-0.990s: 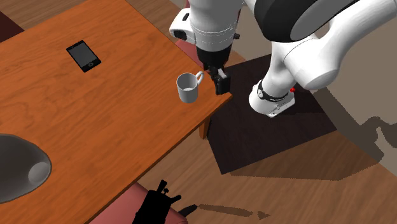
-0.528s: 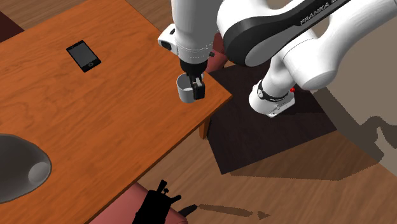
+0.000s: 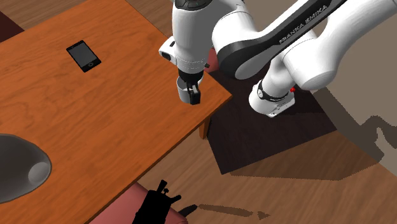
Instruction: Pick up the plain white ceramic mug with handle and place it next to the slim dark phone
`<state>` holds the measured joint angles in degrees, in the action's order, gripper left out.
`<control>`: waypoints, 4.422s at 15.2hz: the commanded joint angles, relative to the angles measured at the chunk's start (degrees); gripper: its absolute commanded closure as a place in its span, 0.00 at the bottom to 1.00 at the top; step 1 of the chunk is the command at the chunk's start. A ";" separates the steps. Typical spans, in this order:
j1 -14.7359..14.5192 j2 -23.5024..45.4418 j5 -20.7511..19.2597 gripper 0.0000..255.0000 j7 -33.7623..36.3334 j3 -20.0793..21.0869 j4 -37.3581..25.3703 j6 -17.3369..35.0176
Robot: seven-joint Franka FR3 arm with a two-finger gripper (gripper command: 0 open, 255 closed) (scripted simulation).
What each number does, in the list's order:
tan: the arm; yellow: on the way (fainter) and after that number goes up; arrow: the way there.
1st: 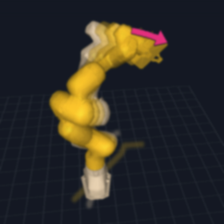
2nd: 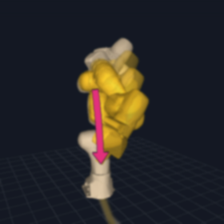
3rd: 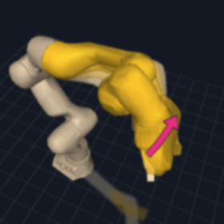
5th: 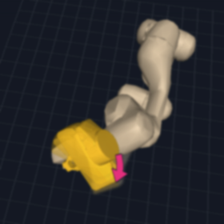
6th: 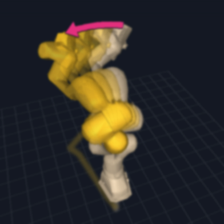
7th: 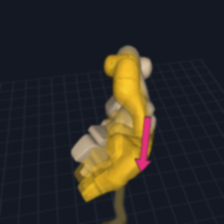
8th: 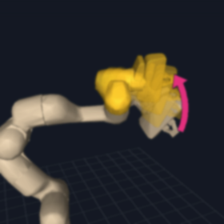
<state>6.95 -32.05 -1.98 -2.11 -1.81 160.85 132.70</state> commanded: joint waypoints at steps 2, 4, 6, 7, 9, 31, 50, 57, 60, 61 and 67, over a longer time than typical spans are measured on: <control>-0.01 0.94 -0.01 0.00 0.03 0.00 0.29 1.30; -0.01 0.94 -0.01 0.00 0.03 0.00 0.29 1.30; -0.01 0.94 -0.01 0.00 0.03 0.00 0.29 1.30; -0.01 0.94 -0.01 0.00 0.03 0.00 0.29 1.30; -0.01 0.93 -0.01 1.00 0.03 -0.01 0.28 1.28; -0.09 -4.95 0.23 1.00 -0.11 0.18 -6.37 -11.25; -0.19 -7.65 0.50 1.00 -0.28 0.42 -19.39 -26.96; 0.74 3.43 -0.47 1.00 -3.62 -2.47 -28.40 -24.81; 1.11 9.99 -0.50 1.00 -5.64 -4.06 -34.01 -23.82; 1.22 12.17 -0.41 1.00 -6.32 -4.57 -36.01 -23.63; 2.00 25.37 1.05 1.00 -10.51 -7.27 -49.49 -23.94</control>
<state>8.80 -8.71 -1.21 -11.93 -8.68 113.28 108.65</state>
